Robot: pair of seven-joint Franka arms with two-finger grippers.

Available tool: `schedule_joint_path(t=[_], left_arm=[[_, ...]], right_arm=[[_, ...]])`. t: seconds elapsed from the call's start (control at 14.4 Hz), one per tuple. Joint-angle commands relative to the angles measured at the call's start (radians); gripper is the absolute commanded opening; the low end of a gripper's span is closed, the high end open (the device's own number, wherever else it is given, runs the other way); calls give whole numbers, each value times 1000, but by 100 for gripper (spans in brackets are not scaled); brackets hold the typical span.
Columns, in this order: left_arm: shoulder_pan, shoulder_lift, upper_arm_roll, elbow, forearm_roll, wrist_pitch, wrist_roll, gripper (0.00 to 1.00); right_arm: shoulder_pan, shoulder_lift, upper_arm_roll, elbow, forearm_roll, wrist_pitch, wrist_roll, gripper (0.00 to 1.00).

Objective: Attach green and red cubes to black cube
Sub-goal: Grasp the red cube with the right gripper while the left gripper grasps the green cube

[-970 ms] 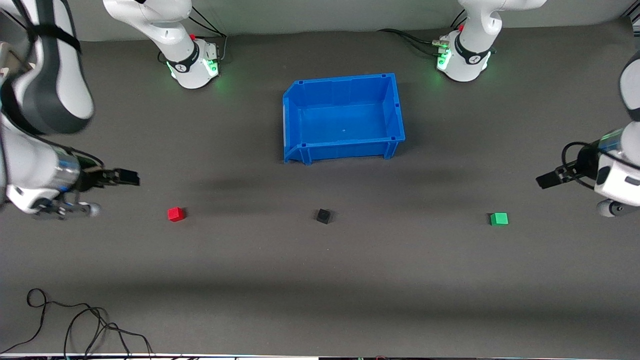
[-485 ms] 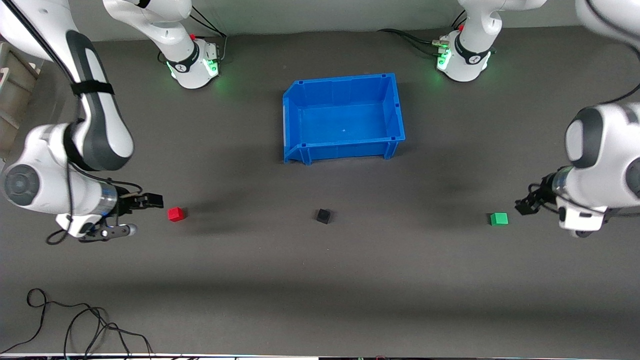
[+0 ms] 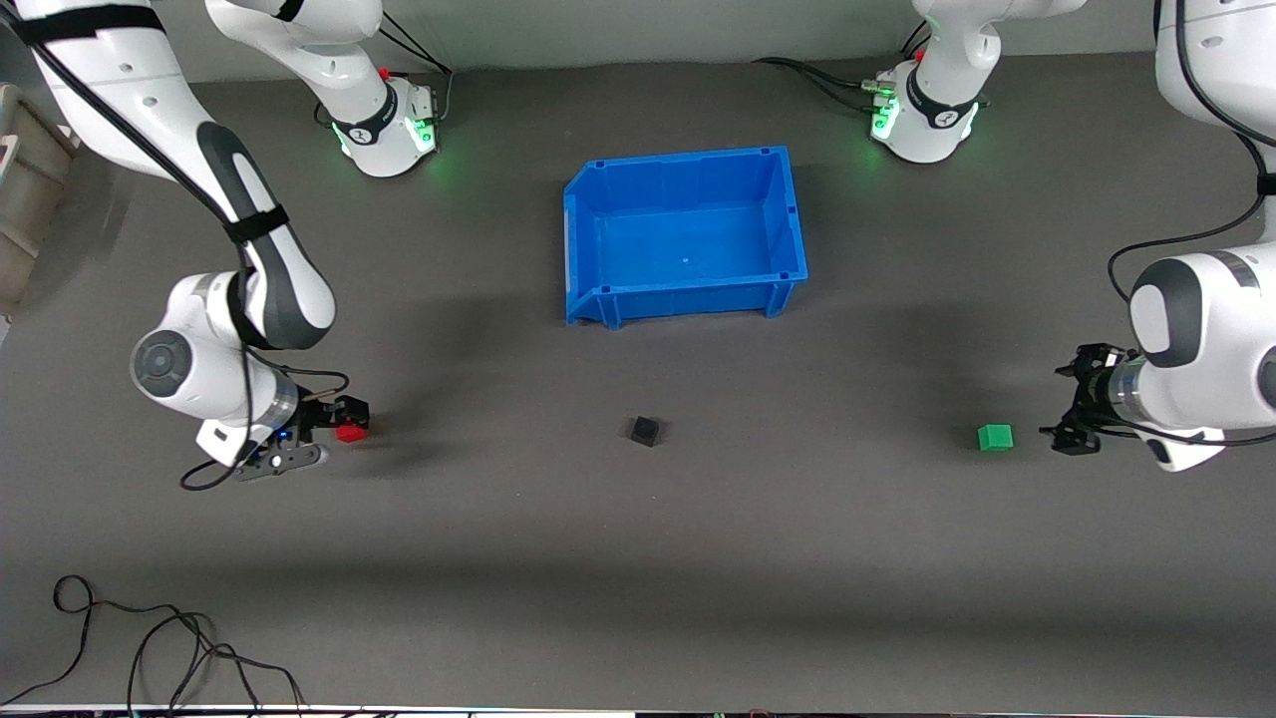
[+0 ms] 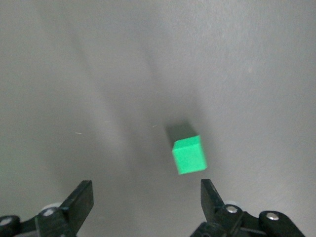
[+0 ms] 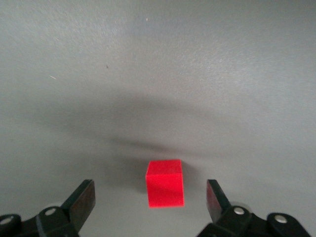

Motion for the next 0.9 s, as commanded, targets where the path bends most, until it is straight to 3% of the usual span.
schedule_joint_path(t=[0.0,0.28,0.69,0.83], left_arm=[[-2,13,-3,-90,-80,179,-115,99],[-2,85,-4,-75,-88,242,-129,98],[-22,188,-7,-21,-89,290,-129,96],[-26,200,-7,-16,-92,305,-132,91]], right_arm=[[-3,33,-3,-5,-17,70,-63,100],[-31,103,-3,-3,-25,184,-130,100],[-34,113,1,-11,-10,183,-113,100],[-31,113,1,-18,6,183,-110,100]])
